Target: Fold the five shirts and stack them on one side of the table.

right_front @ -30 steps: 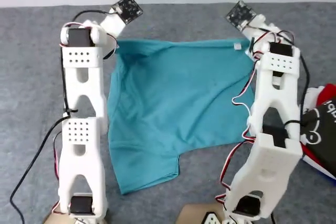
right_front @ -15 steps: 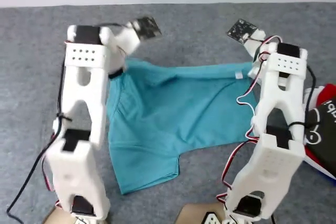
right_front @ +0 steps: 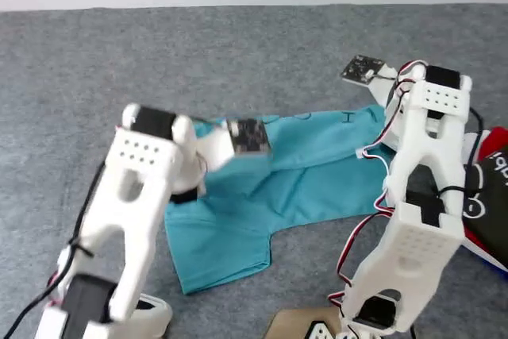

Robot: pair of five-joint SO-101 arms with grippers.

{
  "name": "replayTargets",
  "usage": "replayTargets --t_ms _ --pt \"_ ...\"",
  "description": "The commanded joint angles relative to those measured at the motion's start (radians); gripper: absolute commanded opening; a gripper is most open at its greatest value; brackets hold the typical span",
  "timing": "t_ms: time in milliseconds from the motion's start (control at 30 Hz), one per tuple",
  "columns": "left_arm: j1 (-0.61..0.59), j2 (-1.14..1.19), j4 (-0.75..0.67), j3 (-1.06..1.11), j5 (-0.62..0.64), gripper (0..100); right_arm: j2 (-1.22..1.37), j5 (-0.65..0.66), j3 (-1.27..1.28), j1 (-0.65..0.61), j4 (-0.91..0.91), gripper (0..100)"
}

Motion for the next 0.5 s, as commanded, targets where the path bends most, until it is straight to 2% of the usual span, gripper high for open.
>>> replayTargets --t_ms 0,167,467 --pt "0.061 -0.138 0.031 0.156 -0.005 0 -0.077 0.052 -0.054 0.025 0.039 1.0" --pt "0.11 -0.219 0.031 0.271 0.018 0 -0.077 0.098 -0.002 0.035 0.056 1.0" --pt "0.118 -0.221 0.031 0.348 0.02 0 -0.081 0.103 0.052 0.036 0.065 1.0"
